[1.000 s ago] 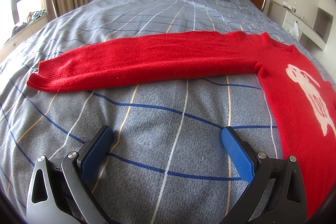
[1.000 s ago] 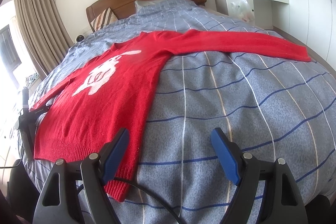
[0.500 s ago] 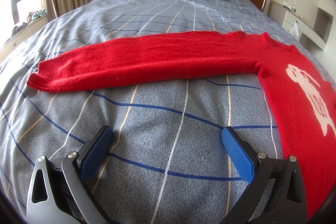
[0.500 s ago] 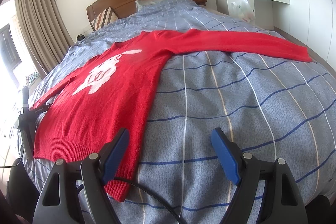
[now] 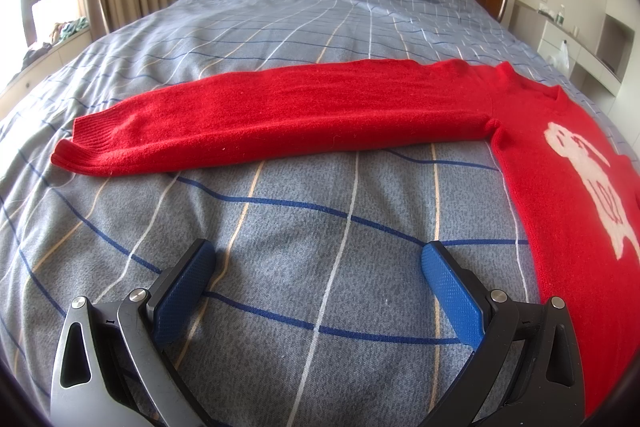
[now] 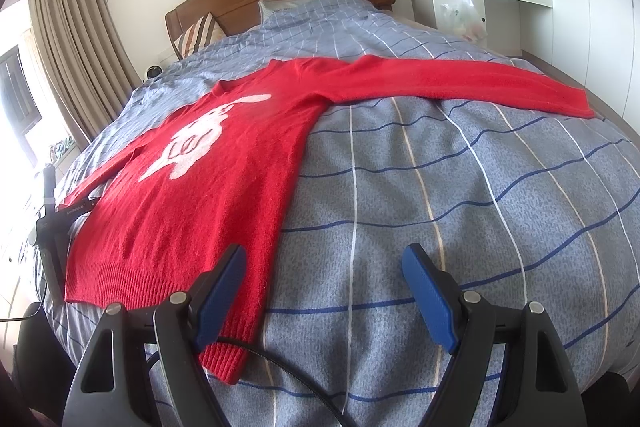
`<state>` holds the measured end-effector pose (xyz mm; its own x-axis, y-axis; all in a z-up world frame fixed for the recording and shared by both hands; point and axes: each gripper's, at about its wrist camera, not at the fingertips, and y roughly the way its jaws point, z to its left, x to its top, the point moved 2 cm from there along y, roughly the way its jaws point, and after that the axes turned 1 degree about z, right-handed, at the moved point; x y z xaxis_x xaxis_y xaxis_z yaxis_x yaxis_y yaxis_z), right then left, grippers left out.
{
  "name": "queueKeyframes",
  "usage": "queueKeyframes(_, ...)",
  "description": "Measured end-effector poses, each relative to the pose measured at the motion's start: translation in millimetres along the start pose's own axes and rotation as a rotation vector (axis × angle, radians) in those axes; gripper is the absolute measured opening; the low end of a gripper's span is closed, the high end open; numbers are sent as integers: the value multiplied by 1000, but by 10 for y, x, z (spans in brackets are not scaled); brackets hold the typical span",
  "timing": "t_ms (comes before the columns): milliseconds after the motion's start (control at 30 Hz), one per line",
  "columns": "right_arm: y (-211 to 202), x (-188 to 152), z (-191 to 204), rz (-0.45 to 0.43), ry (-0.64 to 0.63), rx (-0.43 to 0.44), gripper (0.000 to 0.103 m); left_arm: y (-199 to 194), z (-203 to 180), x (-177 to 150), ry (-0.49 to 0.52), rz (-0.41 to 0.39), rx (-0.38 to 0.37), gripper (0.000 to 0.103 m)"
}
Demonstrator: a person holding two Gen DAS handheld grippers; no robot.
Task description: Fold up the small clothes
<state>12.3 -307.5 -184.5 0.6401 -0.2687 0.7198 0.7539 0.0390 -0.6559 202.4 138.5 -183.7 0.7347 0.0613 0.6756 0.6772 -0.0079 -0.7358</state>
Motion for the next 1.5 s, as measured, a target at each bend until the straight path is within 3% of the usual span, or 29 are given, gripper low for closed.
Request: queueKeyframes(1500,-17,29,15,-5,-2,-2,80,0,-2,-2,0,0,1,103)
